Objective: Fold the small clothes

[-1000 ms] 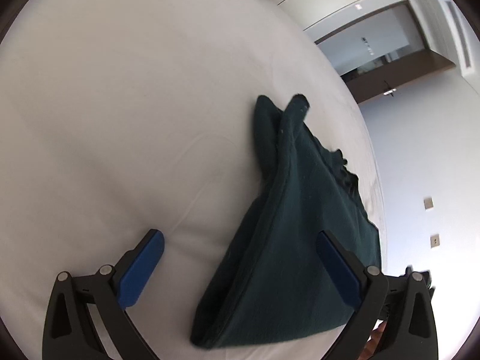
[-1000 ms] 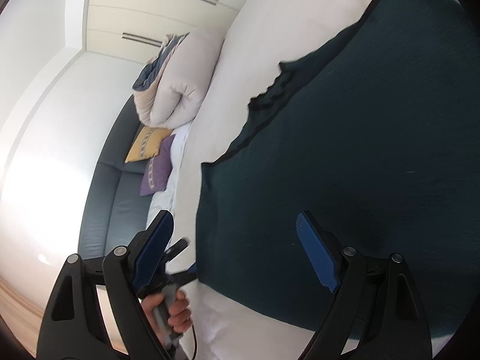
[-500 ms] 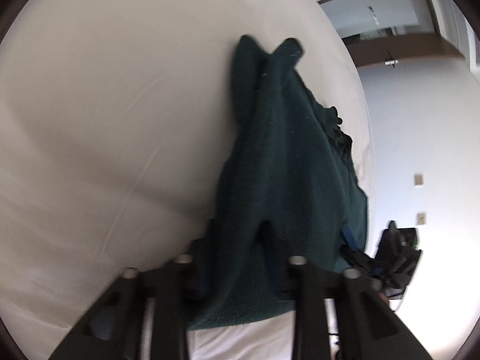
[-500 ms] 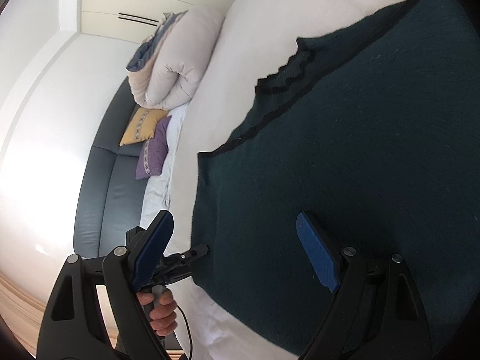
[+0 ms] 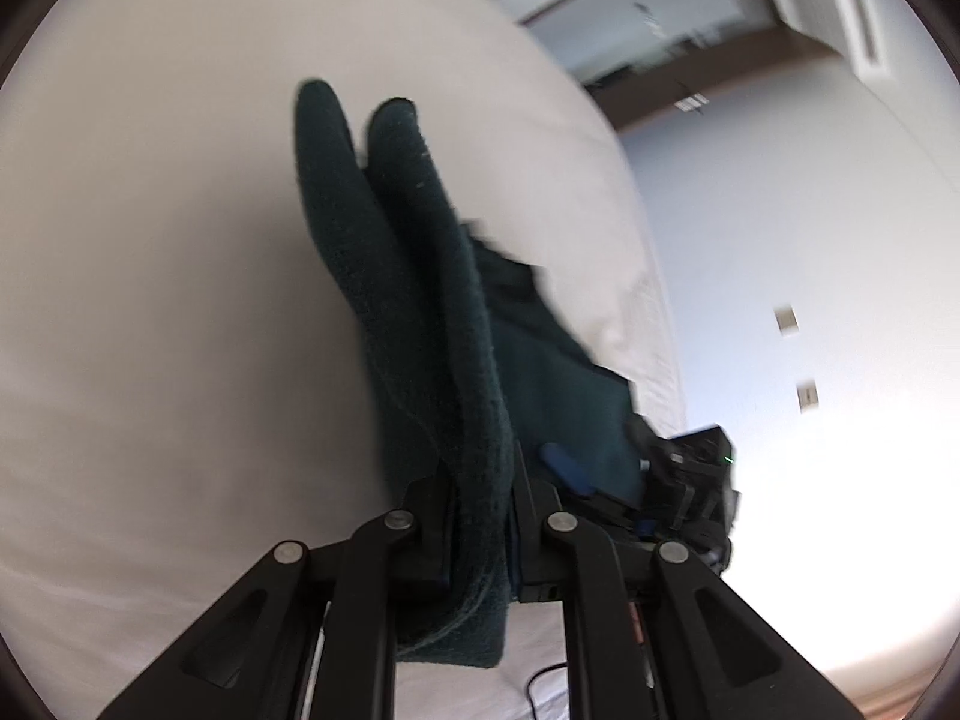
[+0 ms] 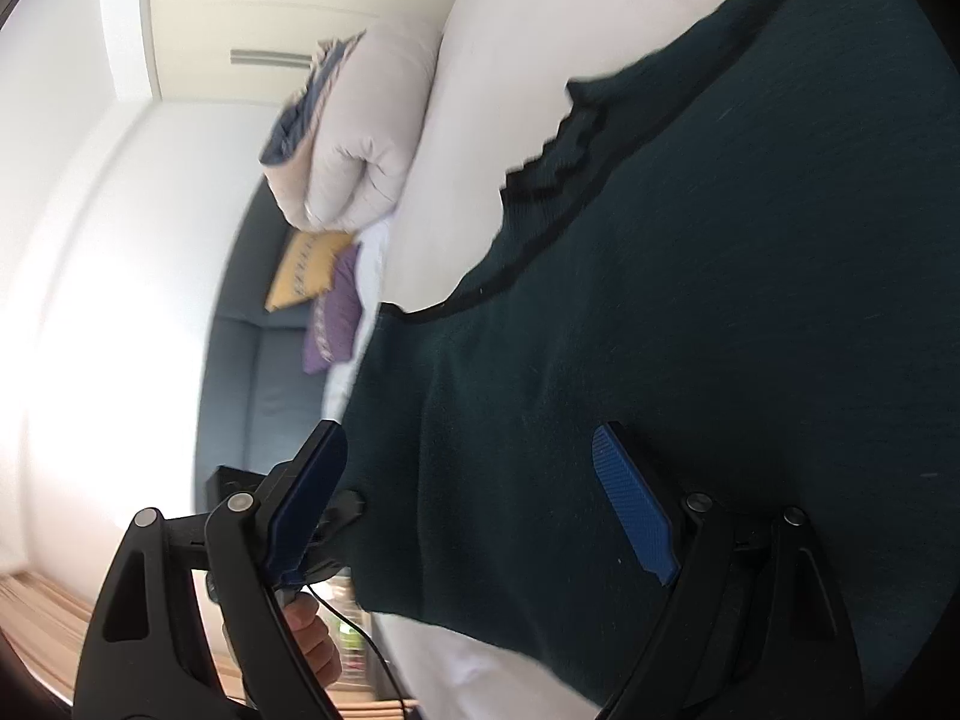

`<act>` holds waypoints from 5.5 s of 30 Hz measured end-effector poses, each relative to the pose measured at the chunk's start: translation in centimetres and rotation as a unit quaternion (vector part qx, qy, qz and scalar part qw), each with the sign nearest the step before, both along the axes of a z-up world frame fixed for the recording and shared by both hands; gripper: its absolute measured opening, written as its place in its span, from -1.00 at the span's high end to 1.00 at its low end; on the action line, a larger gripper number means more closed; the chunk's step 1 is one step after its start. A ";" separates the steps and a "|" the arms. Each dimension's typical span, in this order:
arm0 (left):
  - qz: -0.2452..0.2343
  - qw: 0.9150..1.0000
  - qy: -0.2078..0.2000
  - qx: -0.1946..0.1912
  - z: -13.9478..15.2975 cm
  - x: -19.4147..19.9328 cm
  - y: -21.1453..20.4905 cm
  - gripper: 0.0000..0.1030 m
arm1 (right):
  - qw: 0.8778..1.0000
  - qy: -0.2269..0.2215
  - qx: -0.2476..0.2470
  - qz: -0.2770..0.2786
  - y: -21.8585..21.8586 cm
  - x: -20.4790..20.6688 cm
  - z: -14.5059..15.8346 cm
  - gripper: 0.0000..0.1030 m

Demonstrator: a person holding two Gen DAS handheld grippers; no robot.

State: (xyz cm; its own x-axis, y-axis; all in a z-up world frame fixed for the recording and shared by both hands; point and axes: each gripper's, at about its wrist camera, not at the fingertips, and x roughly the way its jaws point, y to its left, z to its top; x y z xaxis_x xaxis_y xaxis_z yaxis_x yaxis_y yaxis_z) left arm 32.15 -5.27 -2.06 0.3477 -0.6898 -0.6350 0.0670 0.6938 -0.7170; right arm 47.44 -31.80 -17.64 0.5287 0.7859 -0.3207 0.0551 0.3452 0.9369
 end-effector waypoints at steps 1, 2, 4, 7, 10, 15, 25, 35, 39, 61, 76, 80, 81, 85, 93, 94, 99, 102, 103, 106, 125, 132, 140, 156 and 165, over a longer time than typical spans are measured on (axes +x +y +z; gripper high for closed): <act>-0.016 1.000 -0.014 0.004 1.1 0.0 -2.1 0.78 | 1.000 -0.006 0.014 -0.009 -1.4 -0.3 0.3 -0.64; -0.029 0.999 -0.022 0.008 1.8 0.0 -4.0 0.78 | 1.000 -0.010 0.022 -0.015 -2.3 -0.5 0.6 -0.64; -0.062 0.997 -0.039 0.024 2.7 -0.2 -8.3 0.78 | 0.998 -0.022 0.050 -0.031 -4.9 -0.9 0.9 -0.70; -0.108 0.993 -0.047 0.024 1.7 -0.3 -14.8 0.78 | 0.996 -0.023 0.069 -0.054 -8.8 -1.3 0.6 -0.86; -0.148 0.989 -0.029 0.013 -1.6 -0.3 -20.8 0.74 | 0.992 -0.012 0.113 -0.046 -11.2 -1.0 -1.1 -0.86; -0.175 0.984 -0.025 0.007 -4.0 -1.9 -22.9 0.10 | 0.992 -0.014 0.124 -0.023 -11.9 -0.7 -1.6 -0.86; -0.098 0.992 -0.083 0.015 -2.5 -4.7 -11.4 -0.67 | 0.997 0.037 -0.055 0.038 -9.7 2.2 1.3 -0.74; -0.079 0.996 -0.045 0.006 -6.1 -4.4 -10.3 -0.67 | 0.974 0.016 -0.224 0.014 -11.8 0.1 4.5 0.77; -0.083 0.995 -0.052 0.009 -5.5 -3.7 -11.6 -0.67 | 0.975 0.005 -0.222 0.006 -14.1 -1.2 5.3 0.77; -0.080 0.957 -0.181 0.211 -3.1 -2.4 -14.3 -0.67 | 0.945 -0.110 -0.291 -0.101 -18.4 -6.5 11.1 -0.36; -0.101 0.963 -0.147 0.203 -7.2 1.3 -15.3 -0.71 | 0.939 -0.061 -0.329 -0.081 -18.3 -6.6 6.8 0.01; -0.019 0.964 -0.193 0.180 -4.4 0.9 -11.4 -0.98 | 0.941 -0.043 -0.320 -0.106 -21.0 -9.5 8.3 -0.61; -0.004 0.969 -0.174 0.177 -4.7 1.6 -10.6 -1.00 | 0.943 -0.028 -0.319 -0.086 -20.9 -9.2 7.8 -0.61; -0.017 0.983 -0.094 0.157 -7.2 3.5 -9.6 -1.00 | 0.955 0.023 -0.295 -0.034 -20.3 -8.2 6.0 -0.61; -0.109 0.985 -0.036 0.126 -8.8 4.5 -13.0 -0.42 | 0.954 0.034 -0.297 -0.006 -17.1 -5.3 3.3 -0.14; -0.113 0.984 -0.033 0.137 -8.7 4.5 -13.3 -0.36 | 0.947 0.038 -0.318 -0.005 -16.7 -5.2 3.2 0.05; -0.122 0.982 -0.033 0.144 -7.9 3.6 -13.3 0.13 | 0.942 0.023 -0.335 -0.020 -15.7 -6.6 4.2 0.53; -0.114 0.982 -0.040 0.146 -6.6 2.2 -12.9 0.21 | 0.936 0.001 -0.351 -0.026 -15.2 -9.5 6.7 0.58; -0.110 0.983 -0.041 0.145 -5.9 1.6 -12.7 0.23 | 0.934 -0.011 -0.355 -0.027 -14.4 -10.4 8.0 0.59; -0.104 0.982 -0.063 0.143 -2.8 -1.9 -10.8 0.23 | 0.932 -0.037 -0.360 -0.021 -12.5 -13.4 11.3 0.60; -0.063 0.984 -0.052 0.159 -5.8 -21.5 8.1 0.16 | 0.954 -0.051 -0.290 0.058 6.5 -34.1 8.8 0.59; -0.002 0.989 -0.062 0.138 -7.2 -22.5 9.3 -0.29 | 0.960 0.007 -0.280 -0.006 4.4 -37.1 4.7 0.03; 0.096 0.904 -0.321 0.267 4.3 -31.5 8.7 -1.00 | 0.877 -0.150 -0.432 -0.143 4.5 -44.8 16.7 -0.17; 0.170 0.833 -0.371 0.373 9.5 -40.7 6.7 -1.00 | 0.758 -0.303 -0.527 -0.238 10.3 -60.3 26.9 -1.00; 0.158 0.862 -0.276 0.394 6.4 -38.5 7.5 -1.00 | 0.802 -0.216 -0.526 -0.182 8.8 -56.3 22.7 -1.00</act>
State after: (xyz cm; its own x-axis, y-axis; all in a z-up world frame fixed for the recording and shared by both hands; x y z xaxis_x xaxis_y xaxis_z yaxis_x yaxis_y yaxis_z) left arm -6.35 2.26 4.35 0.8390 0.0643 -0.5403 -0.0345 0.9973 0.0652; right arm -8.89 -22.95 5.10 0.9021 -0.0309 -0.4304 0.0804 0.9920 0.0974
